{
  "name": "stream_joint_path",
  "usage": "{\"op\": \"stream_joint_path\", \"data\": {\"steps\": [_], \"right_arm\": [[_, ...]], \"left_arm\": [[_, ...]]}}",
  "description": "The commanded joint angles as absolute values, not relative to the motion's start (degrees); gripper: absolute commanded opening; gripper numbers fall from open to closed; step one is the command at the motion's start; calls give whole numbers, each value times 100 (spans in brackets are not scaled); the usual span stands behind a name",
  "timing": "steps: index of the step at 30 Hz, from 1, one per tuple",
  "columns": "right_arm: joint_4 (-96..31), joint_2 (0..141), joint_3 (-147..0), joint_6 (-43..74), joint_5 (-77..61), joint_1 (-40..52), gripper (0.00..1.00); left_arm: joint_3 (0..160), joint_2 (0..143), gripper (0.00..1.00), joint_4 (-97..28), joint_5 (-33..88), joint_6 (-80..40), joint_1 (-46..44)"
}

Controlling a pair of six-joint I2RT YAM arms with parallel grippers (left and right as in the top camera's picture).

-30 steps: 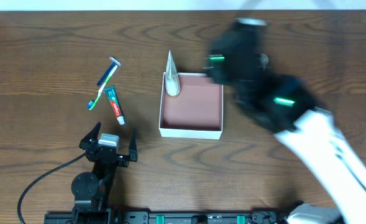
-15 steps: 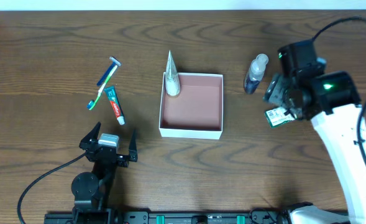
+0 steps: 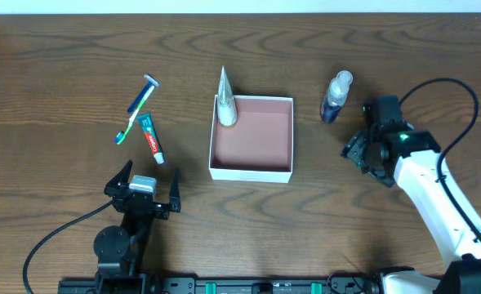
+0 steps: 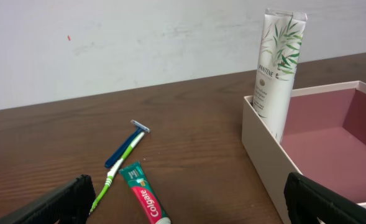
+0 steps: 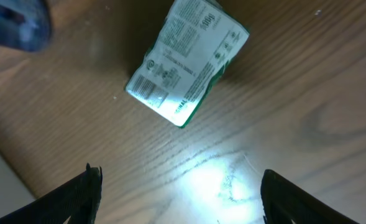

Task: Pack container
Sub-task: 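Move right gripper to the green soap bar box and grasp it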

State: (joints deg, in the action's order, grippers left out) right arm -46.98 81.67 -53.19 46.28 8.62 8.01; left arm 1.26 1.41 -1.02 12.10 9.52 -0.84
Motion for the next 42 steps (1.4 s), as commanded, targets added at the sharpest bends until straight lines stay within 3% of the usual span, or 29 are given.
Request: {"op": "stream_joint_path", "data": {"steps": [1, 15, 30, 33, 38, 42], "right_arm": [[-4405, 8178, -5006, 4954, 810, 696, 80], [-3028, 9150, -4864, 5076, 725, 290, 80], [-2665, 9668, -4864, 4711, 707, -255, 77], [-2674, 9668, -4864, 4473, 709, -316, 67], [-2724, 9668, -4864, 4167, 707, -340, 31], [-2727, 9668, -4864, 3938, 701, -336, 21]], "left_arm": [[23, 145, 98, -276, 1369, 1046, -60], [23, 145, 98, -276, 1372, 1046, -60], [23, 145, 98, -276, 1369, 1046, -60], [23, 145, 98, -276, 1369, 1046, -60], [23, 145, 98, -276, 1369, 1046, -60], [23, 145, 98, -276, 1369, 1046, -60]]}}
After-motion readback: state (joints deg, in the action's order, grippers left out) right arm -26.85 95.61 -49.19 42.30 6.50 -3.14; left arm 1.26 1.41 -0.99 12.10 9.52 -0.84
